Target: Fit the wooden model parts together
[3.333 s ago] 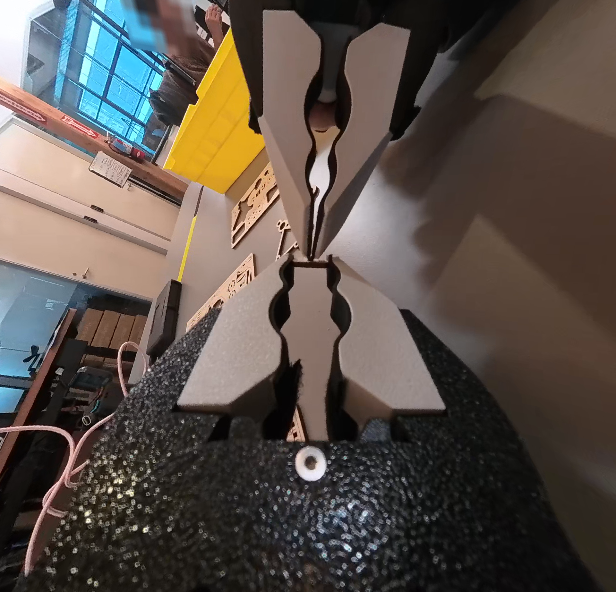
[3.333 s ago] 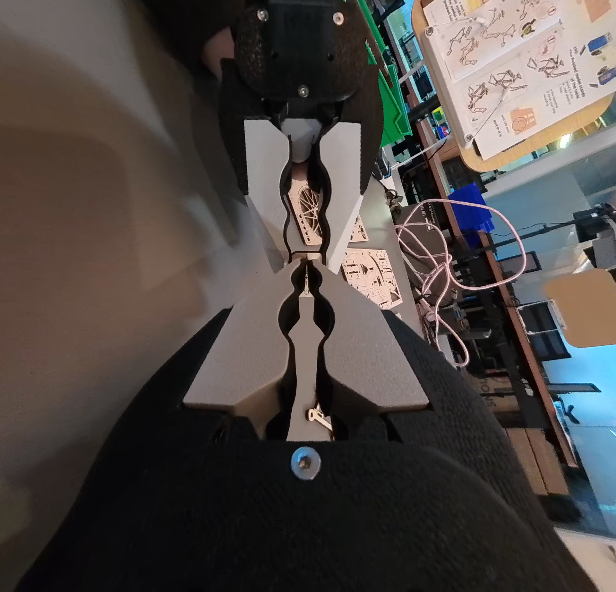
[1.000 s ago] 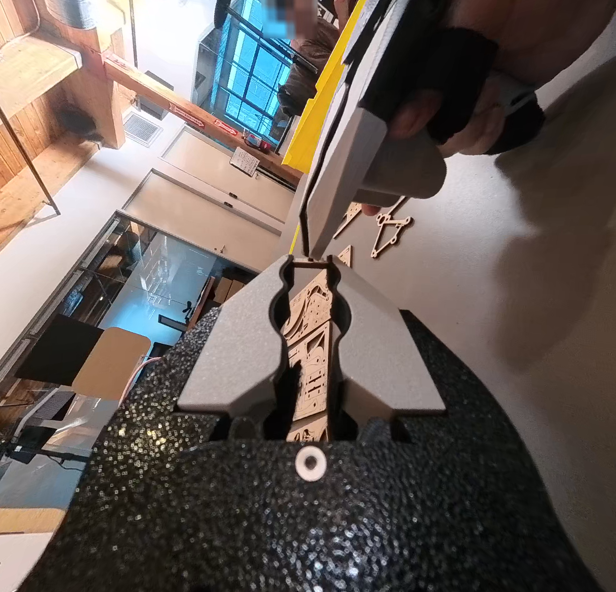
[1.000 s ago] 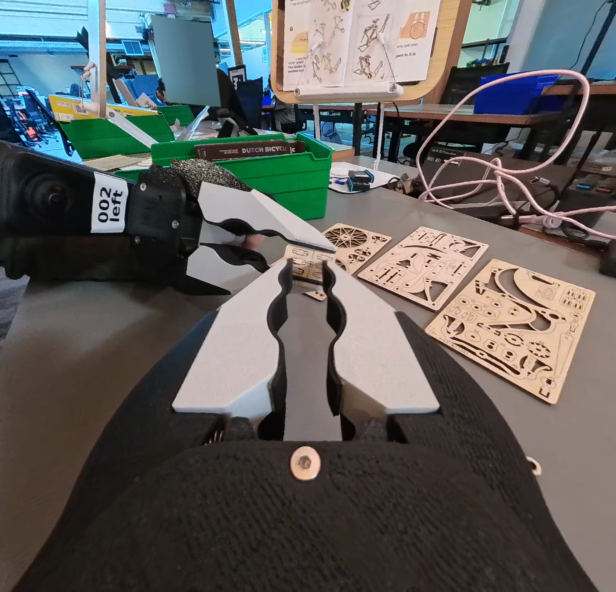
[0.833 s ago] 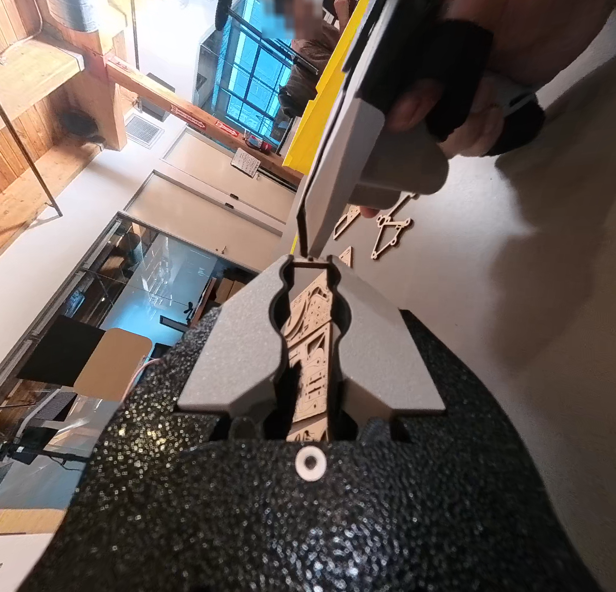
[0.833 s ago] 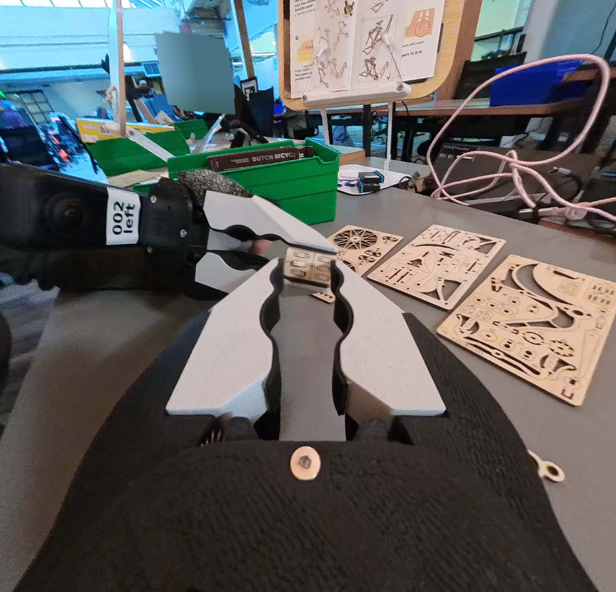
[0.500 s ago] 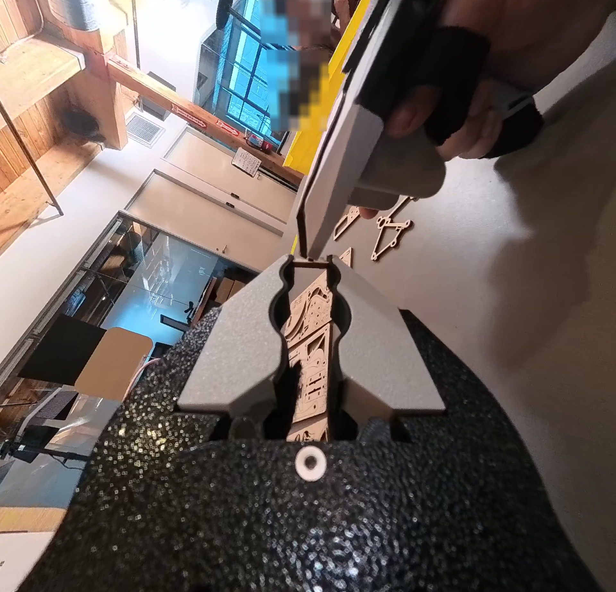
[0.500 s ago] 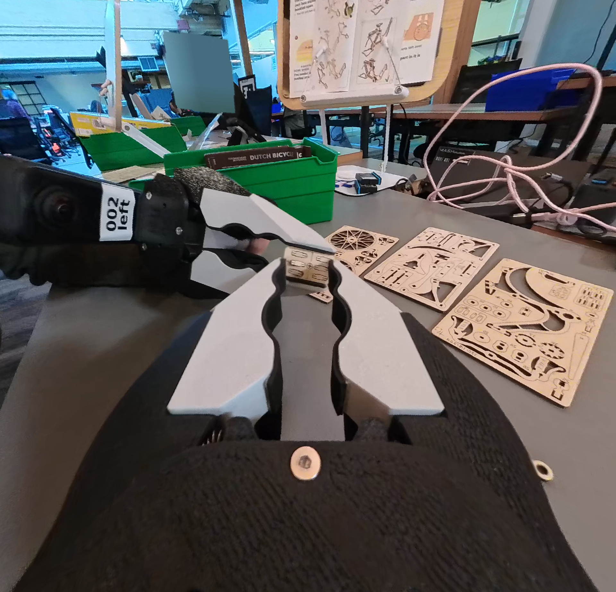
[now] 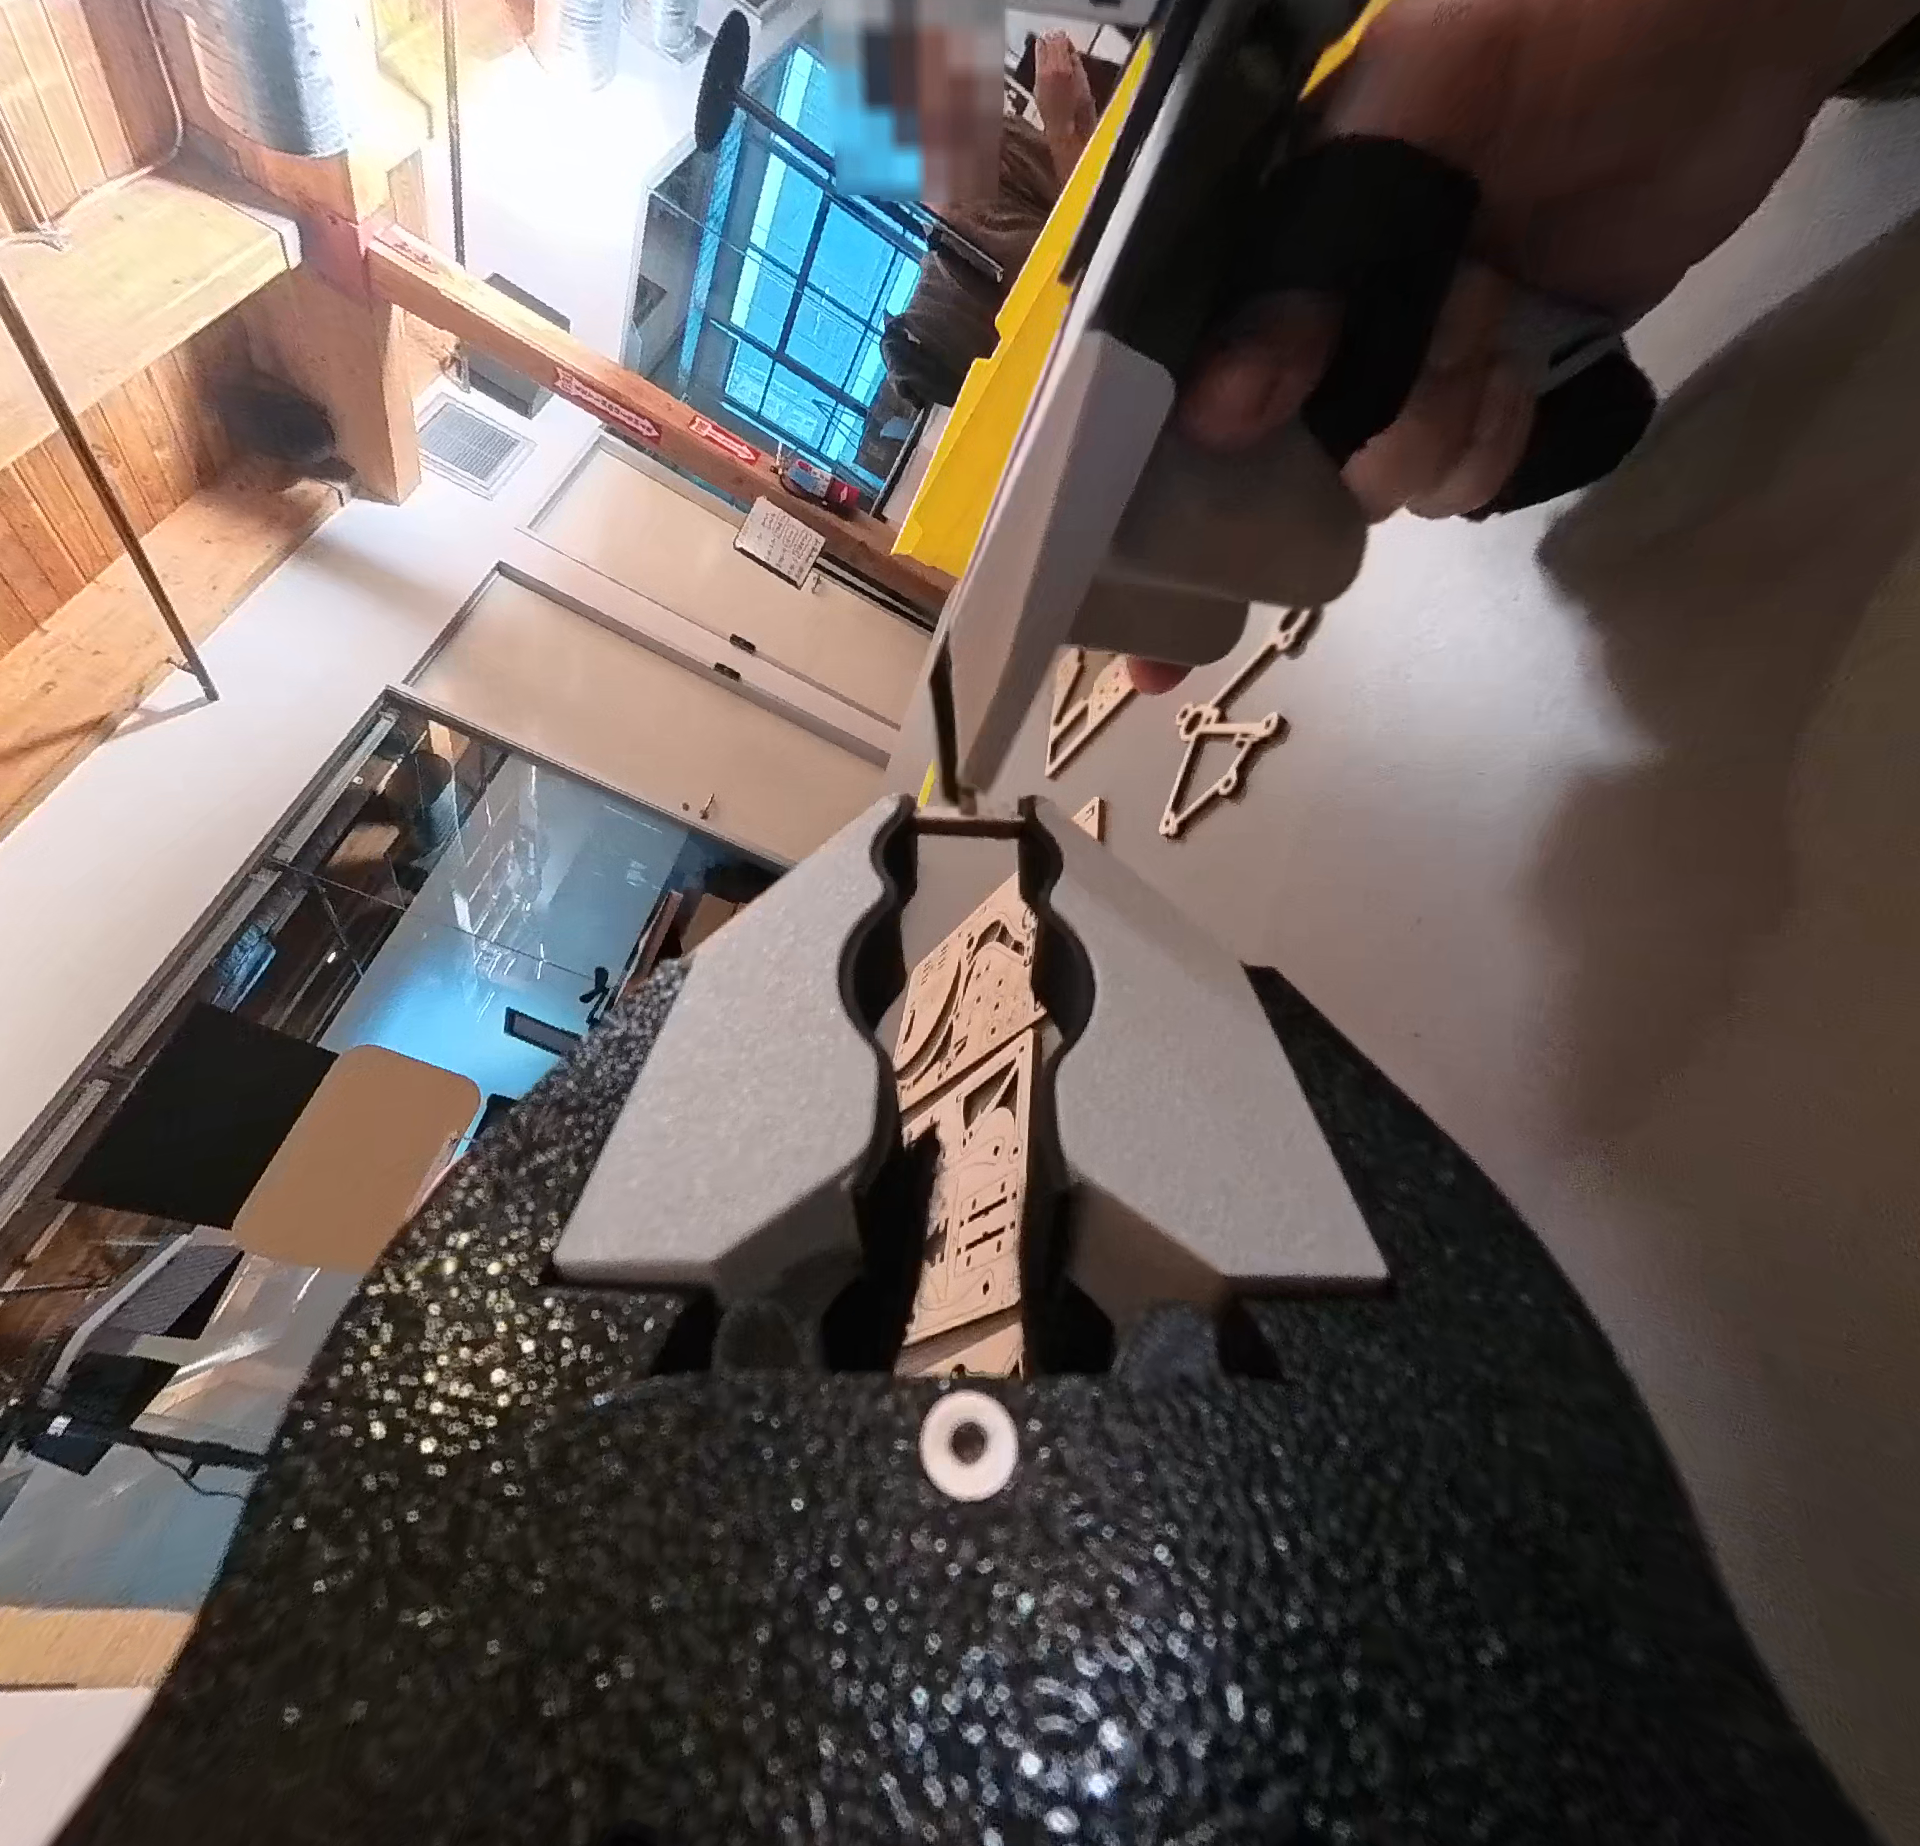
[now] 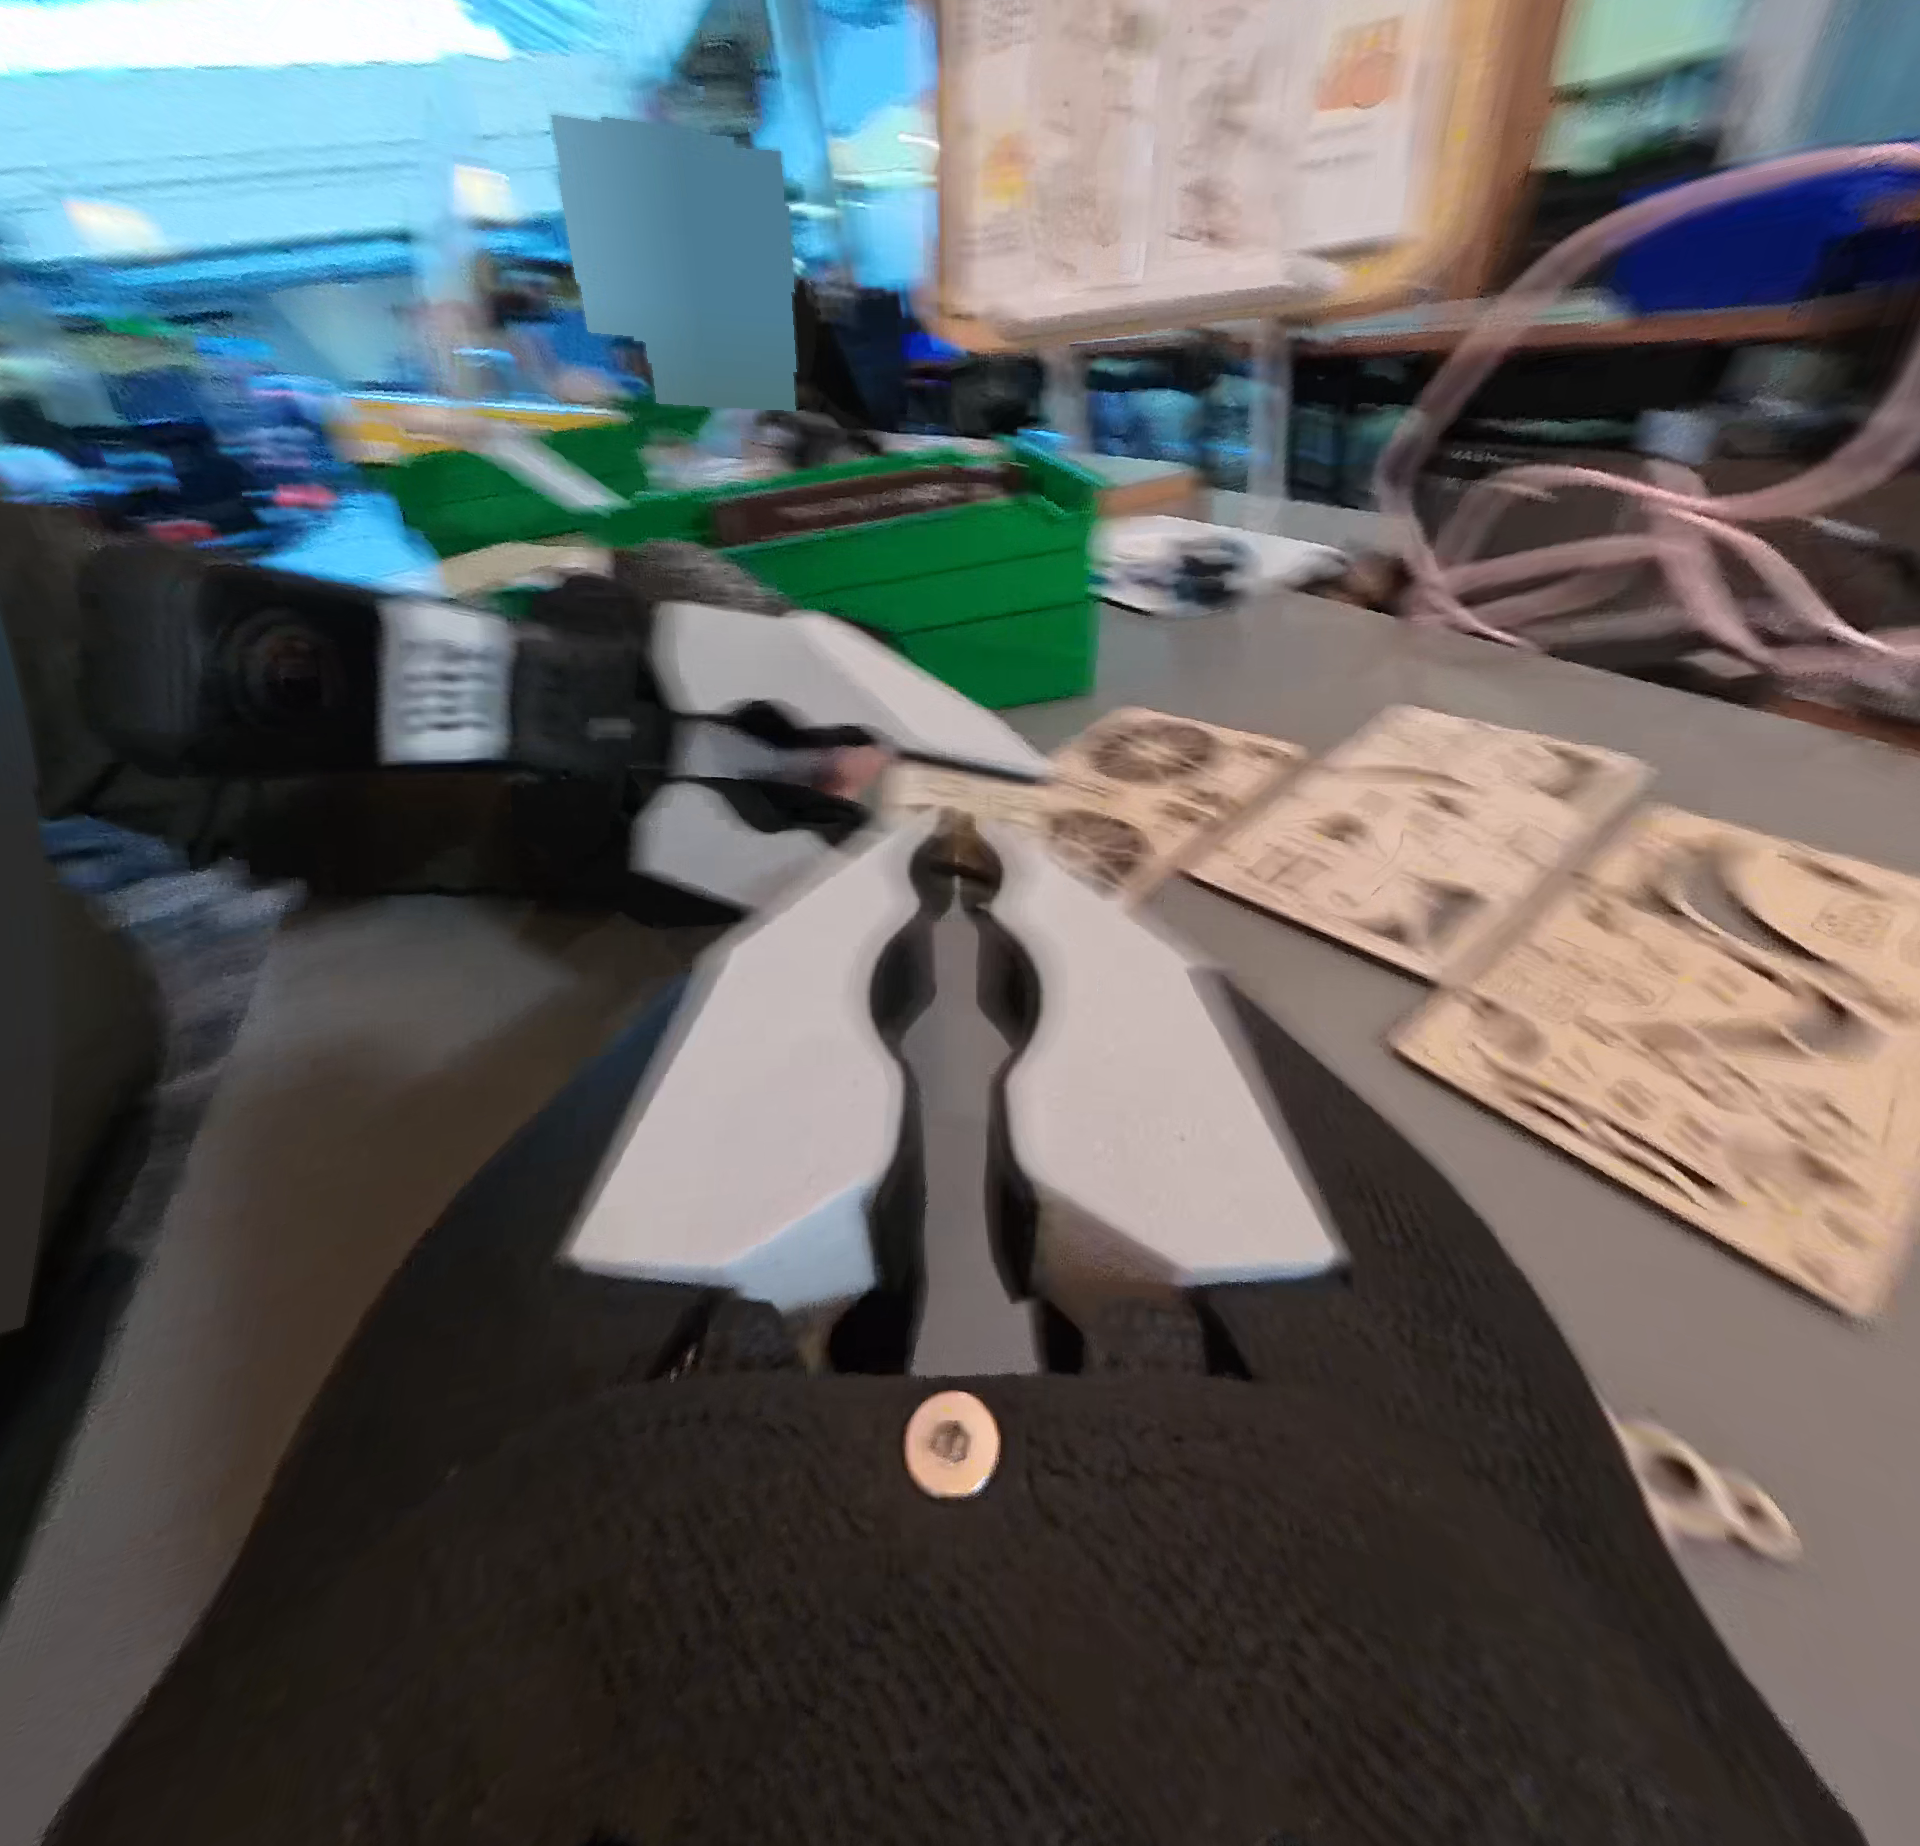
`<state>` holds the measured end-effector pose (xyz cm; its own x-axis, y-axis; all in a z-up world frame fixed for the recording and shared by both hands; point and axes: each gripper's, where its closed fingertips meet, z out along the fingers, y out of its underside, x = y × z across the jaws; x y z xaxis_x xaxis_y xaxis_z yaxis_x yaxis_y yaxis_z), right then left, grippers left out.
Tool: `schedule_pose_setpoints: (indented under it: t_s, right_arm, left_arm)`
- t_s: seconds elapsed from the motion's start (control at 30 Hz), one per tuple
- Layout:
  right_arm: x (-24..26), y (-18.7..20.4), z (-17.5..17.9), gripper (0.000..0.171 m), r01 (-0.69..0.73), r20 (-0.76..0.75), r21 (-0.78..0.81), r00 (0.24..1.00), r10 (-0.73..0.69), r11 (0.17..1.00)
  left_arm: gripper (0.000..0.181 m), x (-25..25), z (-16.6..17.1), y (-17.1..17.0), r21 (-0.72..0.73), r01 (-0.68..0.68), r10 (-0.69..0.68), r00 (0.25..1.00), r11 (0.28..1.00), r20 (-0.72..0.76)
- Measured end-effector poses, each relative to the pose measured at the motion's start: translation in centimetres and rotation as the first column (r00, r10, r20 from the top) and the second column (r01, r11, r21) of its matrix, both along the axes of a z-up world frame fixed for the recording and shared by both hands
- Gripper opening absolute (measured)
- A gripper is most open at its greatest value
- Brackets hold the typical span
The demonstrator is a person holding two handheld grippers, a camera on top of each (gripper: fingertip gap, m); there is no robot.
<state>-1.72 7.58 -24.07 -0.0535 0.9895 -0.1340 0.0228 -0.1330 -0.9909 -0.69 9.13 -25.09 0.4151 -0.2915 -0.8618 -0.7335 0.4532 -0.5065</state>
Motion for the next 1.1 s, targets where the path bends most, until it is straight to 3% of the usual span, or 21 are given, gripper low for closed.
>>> schedule_pose_setpoints:
  t_s: [0.17,0.37,0.6,0.9,1.1]
  right_arm:
    - [0.1,0.3,0.0,0.0,-0.002,-0.024,-0.012,1.0,0.002,1.0]
    - [0.8,1.3,0.5,0.023,0.083,-0.024,0.119,0.996,-0.081,0.989]
    - [1.0,2.3,-0.1,0.029,0.128,0.009,0.171,0.991,-0.131,0.977]
    - [0.6,1.8,-0.7,0.032,0.092,0.031,0.103,0.995,-0.096,0.99]
    - [-0.1,1.3,-1.2,0.039,0.05,0.057,-0.037,0.997,-0.048,0.998]
  left_arm:
    - [0.018,0.5,-0.3,-0.3,-0.008,0.028,-0.028,1.0,1.0,-0.009]
    - [0.018,-0.5,-0.3,0.5,-0.05,-0.002,0.004,0.999,0.999,0.038]
    - [0.018,-1.2,-0.7,1.1,-0.117,-0.002,0.015,0.995,0.993,0.104]
    - [0.019,-1.1,-0.3,0.6,-0.172,0.116,-0.069,0.963,0.978,0.259]
    - [0.018,-0.3,-0.2,0.1,-0.124,0.131,-0.104,0.974,0.984,0.201]
